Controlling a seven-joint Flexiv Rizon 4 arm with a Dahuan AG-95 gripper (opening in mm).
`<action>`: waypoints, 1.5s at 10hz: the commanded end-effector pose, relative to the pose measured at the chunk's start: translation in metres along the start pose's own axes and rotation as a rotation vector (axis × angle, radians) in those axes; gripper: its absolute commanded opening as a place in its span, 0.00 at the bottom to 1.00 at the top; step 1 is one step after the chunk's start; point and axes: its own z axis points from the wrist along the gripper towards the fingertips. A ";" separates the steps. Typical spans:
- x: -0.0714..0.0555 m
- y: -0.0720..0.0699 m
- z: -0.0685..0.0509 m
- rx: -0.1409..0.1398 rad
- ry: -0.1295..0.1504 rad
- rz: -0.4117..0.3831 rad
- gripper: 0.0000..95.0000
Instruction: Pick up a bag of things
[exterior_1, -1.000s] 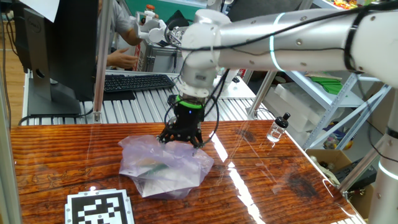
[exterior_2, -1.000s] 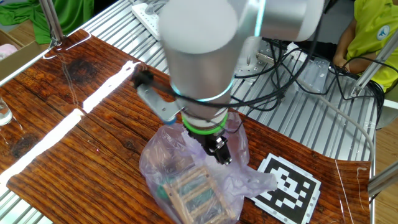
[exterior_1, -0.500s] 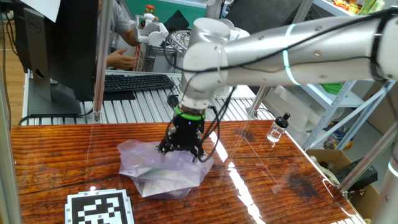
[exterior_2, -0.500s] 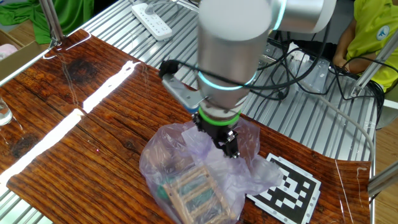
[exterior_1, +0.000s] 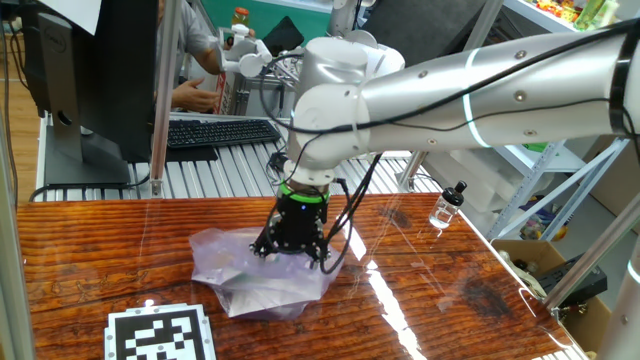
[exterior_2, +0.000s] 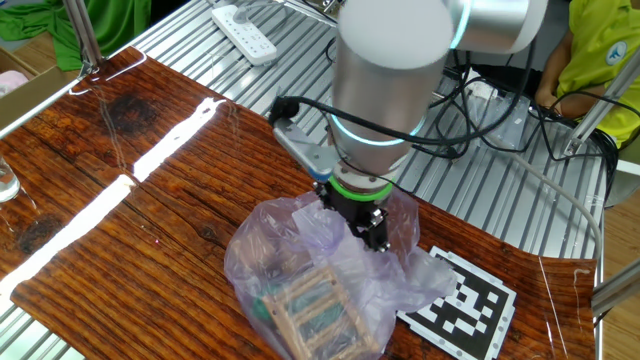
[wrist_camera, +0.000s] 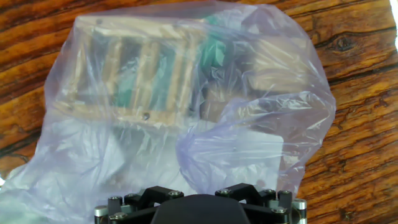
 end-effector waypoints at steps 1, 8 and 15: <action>0.006 -0.003 0.003 0.001 -0.001 -0.006 1.00; 0.019 -0.007 0.011 0.001 -0.009 -0.032 1.00; 0.022 -0.009 0.015 -0.013 -0.012 0.001 0.80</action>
